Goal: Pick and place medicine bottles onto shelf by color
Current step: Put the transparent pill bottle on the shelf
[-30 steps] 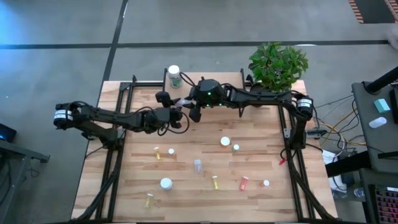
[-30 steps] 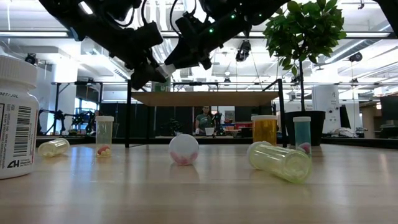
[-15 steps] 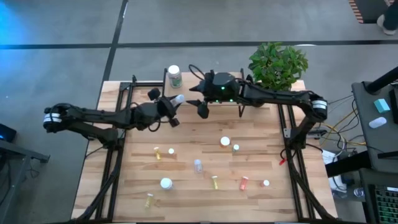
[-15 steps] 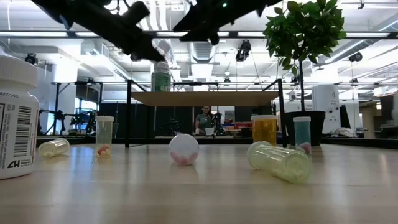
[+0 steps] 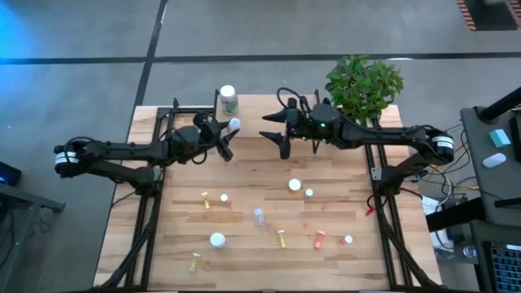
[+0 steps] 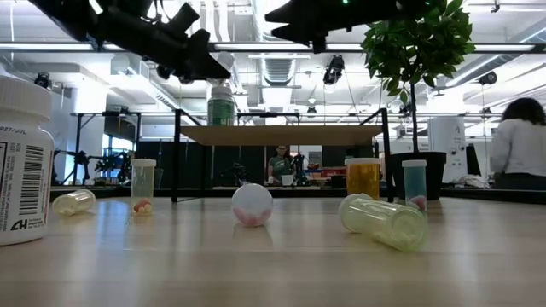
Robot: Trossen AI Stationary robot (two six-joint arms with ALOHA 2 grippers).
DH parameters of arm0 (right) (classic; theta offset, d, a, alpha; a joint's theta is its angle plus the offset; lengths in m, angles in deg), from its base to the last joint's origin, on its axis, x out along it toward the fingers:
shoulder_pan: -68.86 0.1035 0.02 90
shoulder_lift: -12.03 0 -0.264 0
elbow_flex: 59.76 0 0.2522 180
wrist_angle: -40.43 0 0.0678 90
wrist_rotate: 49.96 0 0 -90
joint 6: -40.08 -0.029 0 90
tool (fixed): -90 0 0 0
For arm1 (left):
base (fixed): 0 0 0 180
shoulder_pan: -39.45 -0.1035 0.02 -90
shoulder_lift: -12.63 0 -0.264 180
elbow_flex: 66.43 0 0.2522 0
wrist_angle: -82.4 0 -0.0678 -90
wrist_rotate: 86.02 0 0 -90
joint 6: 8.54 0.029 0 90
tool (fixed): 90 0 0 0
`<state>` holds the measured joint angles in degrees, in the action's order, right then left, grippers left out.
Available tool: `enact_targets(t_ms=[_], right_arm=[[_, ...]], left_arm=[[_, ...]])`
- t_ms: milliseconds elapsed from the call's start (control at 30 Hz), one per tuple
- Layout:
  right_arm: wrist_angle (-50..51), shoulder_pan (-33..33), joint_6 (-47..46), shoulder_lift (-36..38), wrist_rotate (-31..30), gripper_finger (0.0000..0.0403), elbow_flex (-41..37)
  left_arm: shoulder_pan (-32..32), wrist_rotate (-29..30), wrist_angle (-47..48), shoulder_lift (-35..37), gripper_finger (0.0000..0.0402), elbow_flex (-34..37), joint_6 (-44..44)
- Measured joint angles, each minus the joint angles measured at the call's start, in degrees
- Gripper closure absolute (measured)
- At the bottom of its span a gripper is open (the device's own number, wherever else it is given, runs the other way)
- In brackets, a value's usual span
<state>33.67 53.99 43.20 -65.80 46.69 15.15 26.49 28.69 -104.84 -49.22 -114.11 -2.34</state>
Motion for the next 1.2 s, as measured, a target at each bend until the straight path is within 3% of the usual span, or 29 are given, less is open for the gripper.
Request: enact_targets(t_ms=[200,600,867,1200], right_arm=[[-4.8,0.0,-1.1,2.9,-0.2,0.0161,-5.1],[-5.1,0.0,0.5,2.7,-0.2,0.0165,-5.5],[-5.1,0.0,0.9,2.7,-0.2,0.0164,-6.0],[-5.1,0.0,1.2,2.7,-0.2,0.0167,-6.1]], left_arm=[[-1.9,-0.7,-7.2,0.4,0.028,3.6,-3.4],[-3.2,0.9,-8.6,-0.7,0.028,6.2,-7.3],[-7.4,1.0,-9.7,-0.8,0.028,6.2,-7.4],[-9.9,-2.1,-27.1,-0.8,0.028,12.4,-7.8]])
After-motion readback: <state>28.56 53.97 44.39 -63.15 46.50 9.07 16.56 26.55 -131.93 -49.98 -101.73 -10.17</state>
